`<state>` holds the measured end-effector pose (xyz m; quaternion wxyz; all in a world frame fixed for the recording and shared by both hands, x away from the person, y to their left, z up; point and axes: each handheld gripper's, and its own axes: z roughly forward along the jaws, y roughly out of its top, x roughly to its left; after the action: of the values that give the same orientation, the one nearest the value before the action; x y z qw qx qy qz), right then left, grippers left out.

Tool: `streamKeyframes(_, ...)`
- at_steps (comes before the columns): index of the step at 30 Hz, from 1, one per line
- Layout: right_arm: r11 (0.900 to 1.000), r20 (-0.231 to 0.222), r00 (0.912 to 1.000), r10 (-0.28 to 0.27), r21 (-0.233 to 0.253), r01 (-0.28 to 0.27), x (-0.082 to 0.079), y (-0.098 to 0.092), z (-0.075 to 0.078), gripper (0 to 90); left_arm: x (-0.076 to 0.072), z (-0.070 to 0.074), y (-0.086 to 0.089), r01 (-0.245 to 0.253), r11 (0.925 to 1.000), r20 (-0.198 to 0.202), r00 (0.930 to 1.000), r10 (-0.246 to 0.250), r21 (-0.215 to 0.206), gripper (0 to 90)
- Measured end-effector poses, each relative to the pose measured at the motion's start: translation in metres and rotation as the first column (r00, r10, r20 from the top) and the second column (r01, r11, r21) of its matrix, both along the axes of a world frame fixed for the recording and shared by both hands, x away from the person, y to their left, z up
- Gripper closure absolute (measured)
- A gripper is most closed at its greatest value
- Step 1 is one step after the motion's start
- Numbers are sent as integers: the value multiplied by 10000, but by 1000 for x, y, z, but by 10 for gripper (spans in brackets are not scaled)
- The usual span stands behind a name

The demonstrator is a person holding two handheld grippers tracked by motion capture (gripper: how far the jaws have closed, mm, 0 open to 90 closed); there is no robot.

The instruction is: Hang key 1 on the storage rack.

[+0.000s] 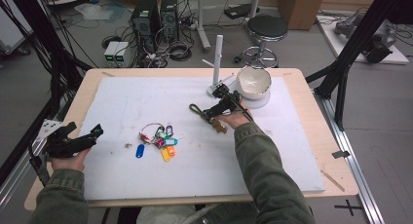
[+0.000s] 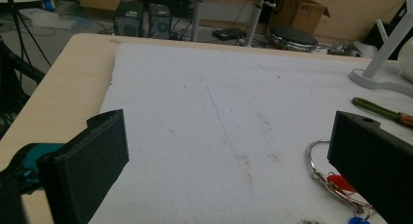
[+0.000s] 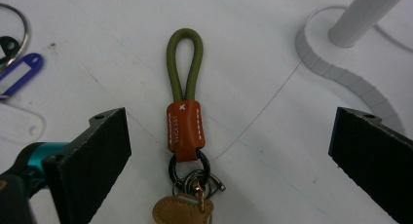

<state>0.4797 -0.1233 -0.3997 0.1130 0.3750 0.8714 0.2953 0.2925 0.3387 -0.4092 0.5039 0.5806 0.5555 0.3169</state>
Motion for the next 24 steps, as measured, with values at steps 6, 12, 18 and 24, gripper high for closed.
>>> streamKeyframes(6, 9999, -184, 9998, 106, -80, -107, 3, 7, -10, 7, 0, 0, -1, 52, 10000, 7, 10000, -52, 39, 17)
streamKeyframes(12, 9997, -303, 9993, 205, -159, -210, 6, 11, -15, 49, 0, 0, -1, 104, 9999, 41, 9999, -104, 63, 17)
streamKeyframes(18, 9976, -1019, 9924, 692, -6, -697, 6, 15, -18, 305, 0, 0, -1, 57, 10000, 71, 10000, -57, 9, 17)
streamKeyframes(24, 9977, -1104, 9917, 666, -38, -674, 6, 17, -22, 380, 0, 0, -1, 57, 10000, 68, 10000, -57, 15, 17)
